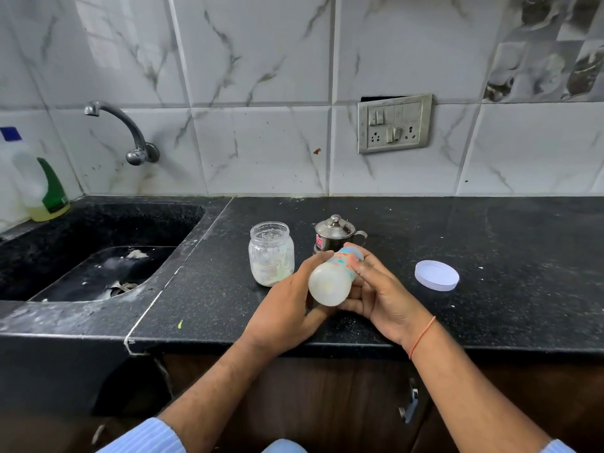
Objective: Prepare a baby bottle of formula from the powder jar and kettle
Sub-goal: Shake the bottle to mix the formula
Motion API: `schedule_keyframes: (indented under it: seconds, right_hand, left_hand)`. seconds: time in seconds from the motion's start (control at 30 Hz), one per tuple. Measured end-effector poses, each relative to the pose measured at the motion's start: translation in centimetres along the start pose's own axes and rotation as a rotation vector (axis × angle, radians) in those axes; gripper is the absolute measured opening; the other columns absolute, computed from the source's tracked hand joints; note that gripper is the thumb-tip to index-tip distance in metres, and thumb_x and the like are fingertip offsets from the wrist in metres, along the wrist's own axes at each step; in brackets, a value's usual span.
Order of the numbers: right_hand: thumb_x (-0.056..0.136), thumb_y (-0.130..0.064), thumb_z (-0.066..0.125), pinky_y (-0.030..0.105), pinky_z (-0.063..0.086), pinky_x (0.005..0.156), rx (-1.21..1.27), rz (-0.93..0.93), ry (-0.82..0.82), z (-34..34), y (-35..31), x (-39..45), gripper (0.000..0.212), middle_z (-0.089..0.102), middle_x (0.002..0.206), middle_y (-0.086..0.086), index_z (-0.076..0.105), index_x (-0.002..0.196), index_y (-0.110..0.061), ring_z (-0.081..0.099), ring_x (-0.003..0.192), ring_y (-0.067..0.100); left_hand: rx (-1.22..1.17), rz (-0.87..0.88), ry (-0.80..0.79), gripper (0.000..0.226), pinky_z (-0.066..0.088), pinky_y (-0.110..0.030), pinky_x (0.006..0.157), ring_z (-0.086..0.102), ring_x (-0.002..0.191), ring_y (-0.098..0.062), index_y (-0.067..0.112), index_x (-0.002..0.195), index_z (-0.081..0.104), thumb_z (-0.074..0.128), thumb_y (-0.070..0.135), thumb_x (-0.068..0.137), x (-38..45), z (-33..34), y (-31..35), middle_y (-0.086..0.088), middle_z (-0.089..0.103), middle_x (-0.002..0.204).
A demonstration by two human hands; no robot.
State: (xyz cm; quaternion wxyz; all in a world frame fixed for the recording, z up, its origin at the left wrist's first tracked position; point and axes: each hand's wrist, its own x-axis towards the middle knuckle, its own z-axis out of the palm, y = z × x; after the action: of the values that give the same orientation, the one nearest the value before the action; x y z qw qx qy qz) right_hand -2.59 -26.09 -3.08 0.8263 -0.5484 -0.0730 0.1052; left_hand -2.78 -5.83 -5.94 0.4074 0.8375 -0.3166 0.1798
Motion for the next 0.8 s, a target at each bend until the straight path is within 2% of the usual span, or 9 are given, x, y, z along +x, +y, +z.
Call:
schedule_keyframes:
  seconds: [0.07,0.13,0.17,0.23,0.33,0.47,0.57,0.7,0.8]
  right_hand:
    - [0.093,-0.037,0.070,0.032,0.065,0.063,0.084,0.020,0.016,0.4,0.0,-0.2,0.055,0.077,0.114,0.014,0.057,0.143,-0.019,0.079,0.082,0.024]
    - [0.095,-0.037,0.066,0.034,0.066,0.062,0.190,0.052,0.024,0.5,0.1,-0.2,0.052,0.076,0.117,0.020,0.061,0.141,-0.012,0.080,0.083,0.028]
    - [0.095,-0.036,0.067,0.034,0.067,0.063,0.238,0.055,0.030,0.4,0.2,-0.2,0.050,0.075,0.119,0.022,0.064,0.137,-0.010,0.080,0.085,0.029]
    - [0.092,-0.035,0.071,0.032,0.067,0.061,0.314,0.031,0.091,0.1,0.3,-0.1,0.048,0.073,0.121,0.023,0.067,0.132,-0.009,0.078,0.084,0.031]
    - [0.094,-0.036,0.072,0.027,0.065,0.057,0.489,-0.057,0.247,-0.9,0.1,0.3,0.052,0.074,0.115,0.024,0.064,0.134,-0.005,0.077,0.079,0.032]
    - [0.089,-0.030,0.074,0.029,0.062,0.050,0.335,-0.071,0.217,-0.5,-0.4,0.0,0.037,0.076,0.099,0.017,0.068,0.120,-0.012,0.076,0.071,0.027]
    - [0.094,-0.030,0.067,0.026,0.060,0.049,0.435,-0.128,0.339,-0.7,-0.5,0.3,0.025,0.074,0.103,0.016,0.069,0.114,-0.015,0.073,0.072,0.029]
    - [0.095,-0.022,0.067,0.036,0.063,0.055,0.274,-0.166,0.345,-0.5,0.0,0.7,0.025,0.078,0.099,0.004,0.064,0.120,-0.027,0.078,0.080,0.022]
    - [0.099,-0.019,0.059,0.039,0.063,0.059,0.365,-0.227,0.402,-1.0,0.1,1.1,0.016,0.072,0.110,0.009,0.060,0.115,-0.023,0.079,0.080,0.021]
  left_hand:
    - [0.002,-0.002,0.002,0.067,0.054,-0.034,0.107,0.065,0.125,-0.001,0.048,0.157,0.033,0.067,0.050,0.099,0.1,0.0,-0.2,0.046,0.050,0.146]
    - [0.010,0.005,0.008,0.065,0.053,-0.034,0.108,0.064,0.127,-0.001,0.042,0.160,0.034,0.064,0.054,0.103,0.2,-0.1,-0.3,0.033,0.056,0.147]
    - [0.003,0.001,0.009,0.065,0.055,-0.035,0.104,0.067,0.121,-0.004,0.040,0.161,0.035,0.063,0.056,0.104,0.3,-0.1,-0.3,0.027,0.061,0.143]
    - [-0.045,-0.032,0.014,0.070,0.059,-0.037,0.089,0.069,0.094,-0.011,0.037,0.162,0.038,0.069,0.056,0.102,0.3,-0.1,-0.4,0.018,0.068,0.121]
    - [-0.099,-0.082,0.043,0.087,0.058,-0.032,0.077,0.057,0.076,-0.011,0.035,0.165,0.037,0.082,0.056,0.093,0.4,0.0,-0.6,0.013,0.059,0.102]
    - [-0.163,-0.108,0.012,0.109,0.055,-0.027,0.078,0.056,0.079,-0.008,0.037,0.166,0.035,0.094,0.061,0.078,0.2,-0.3,-0.9,0.014,0.057,0.105]
    - [-0.198,-0.129,-0.060,0.127,0.055,-0.026,0.079,0.058,0.085,-0.012,0.040,0.168,0.031,0.104,0.056,0.065,0.3,-0.3,-1.1,0.013,0.057,0.108]
    - [-0.213,-0.151,-0.100,0.133,0.057,-0.029,0.079,0.061,0.089,-0.015,0.041,0.168,0.031,0.107,0.056,0.059,0.4,-0.4,-1.2,0.014,0.058,0.110]
    - [-0.205,-0.168,-0.100,0.133,0.058,-0.029,0.079,0.062,0.090,-0.017,0.040,0.168,0.032,0.106,0.057,0.059,0.4,-0.4,-1.2,0.012,0.059,0.109]
